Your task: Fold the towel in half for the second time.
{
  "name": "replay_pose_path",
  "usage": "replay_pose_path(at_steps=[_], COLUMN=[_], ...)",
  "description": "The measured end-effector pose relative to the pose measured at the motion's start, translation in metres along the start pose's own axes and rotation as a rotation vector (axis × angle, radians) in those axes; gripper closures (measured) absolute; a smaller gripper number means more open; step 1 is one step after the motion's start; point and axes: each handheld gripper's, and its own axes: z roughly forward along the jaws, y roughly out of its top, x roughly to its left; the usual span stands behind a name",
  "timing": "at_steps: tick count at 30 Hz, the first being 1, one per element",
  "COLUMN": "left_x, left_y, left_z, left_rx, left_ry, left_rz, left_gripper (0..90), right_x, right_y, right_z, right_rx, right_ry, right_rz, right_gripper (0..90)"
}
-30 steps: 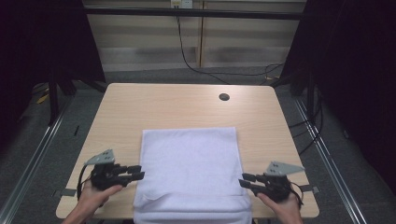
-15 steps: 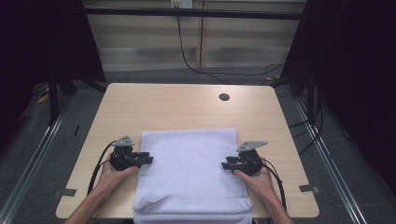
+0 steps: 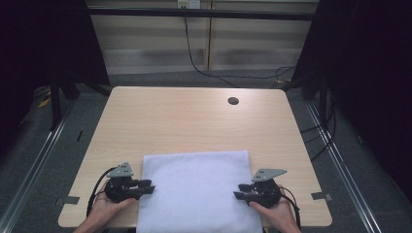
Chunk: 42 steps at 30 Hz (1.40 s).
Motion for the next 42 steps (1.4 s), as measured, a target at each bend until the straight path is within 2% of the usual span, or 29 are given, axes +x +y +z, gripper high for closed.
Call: replay_pose_path(at_steps=[2, 6, 7, 9, 11, 12, 14, 17, 18, 20, 21, 23, 25, 27, 29, 31, 33, 37, 39, 42], left_x=[-0.004, -0.010, -0.009, -0.003, 0.004, 0.010, 0.022, 0.038, 0.043, 0.051, 0.056, 0.061, 0.064, 0.062, 0.063, 0.067, 0.070, 0.074, 0.073, 0.071], left_y=[-0.005, -0.008, -0.005, 0.003, 0.013, 0.019, 0.030, 0.044, 0.049, 0.055, 0.057, 0.060, 0.058, 0.052, 0.048, 0.044, 0.039, 0.033, 0.032, 0.031], left_z=[-0.004, -0.010, -0.011, -0.014, -0.016, -0.016, -0.016, -0.014, -0.012, -0.008, -0.005, -0.001, 0.003, 0.006, 0.009, 0.008, 0.008, 0.008, 0.008, 0.009], left_rx=[0.004, 0.020, 0.012, -0.017, -0.046, -0.059, -0.068, -0.094, -0.090, -0.091, -0.087, -0.068, -0.058, -0.040, -0.018, -0.020, -0.020, -0.031, -0.023, -0.027], left_ry=[-0.019, -0.038, -0.025, -0.026, -0.005, 0.005, 0.067, 0.109, 0.111, 0.141, 0.132, 0.147, 0.159, 0.159, 0.156, 0.153, 0.138, 0.106, 0.099, 0.094], left_rz=[-0.016, -0.009, -0.006, -0.017, -0.030, -0.030, -0.026, -0.051, -0.054, -0.041, -0.066, -0.071, -0.091, -0.070, -0.066, -0.079, -0.092, -0.097, -0.087, -0.081], left_gripper=[66.4, 63.0, 61.2, 59.1, 57.1, 56.6, 55.3, 52.1, 51.8, 50.2, 49.6, 46.4, 43.7, 41.8, 40.6, 39.9, 40.0, 45.7, 47.9, 50.9], right_x=[0.006, 0.016, 0.017, 0.016, 0.006, 0.001, -0.014, -0.038, -0.045, -0.058, -0.064, -0.074, -0.083, -0.089, -0.092, -0.091, -0.091, -0.088, -0.088, -0.087], right_y=[-0.005, -0.009, -0.009, -0.005, 0.007, 0.011, 0.023, 0.037, 0.041, 0.048, 0.050, 0.056, 0.057, 0.054, 0.050, 0.049, 0.047, 0.046, 0.045, 0.043], right_z=[-0.003, -0.008, -0.008, -0.010, -0.014, -0.015, -0.015, -0.010, -0.009, -0.006, -0.004, 0.001, 0.008, 0.015, 0.020, 0.022, 0.024, 0.029, 0.029, 0.028], right_rx=[0.006, 0.019, 0.021, 0.003, -0.053, -0.066, -0.088, -0.115, -0.119, -0.127, -0.138, -0.131, -0.136, -0.123, -0.098, -0.072, -0.071, -0.037, -0.046, -0.047], right_ry=[0.020, 0.043, 0.044, 0.017, 0.013, 0.003, -0.039, -0.080, -0.096, -0.115, -0.121, -0.132, -0.135, -0.124, -0.097, -0.099, -0.078, -0.087, -0.083, -0.087], right_rz=[-0.002, -0.006, -0.011, -0.023, -0.025, -0.023, -0.022, 0.004, 0.008, 0.025, 0.029, 0.045, 0.056, 0.068, 0.080, 0.077, 0.075, 0.069, 0.076, 0.076], right_gripper=[63.0, 61.4, 59.4, 58.4, 58.0, 57.3, 55.8, 54.1, 53.4, 52.2, 51.2, 49.9, 49.0, 47.4, 47.0, 47.5, 49.7, 54.5, 55.9, 66.0])
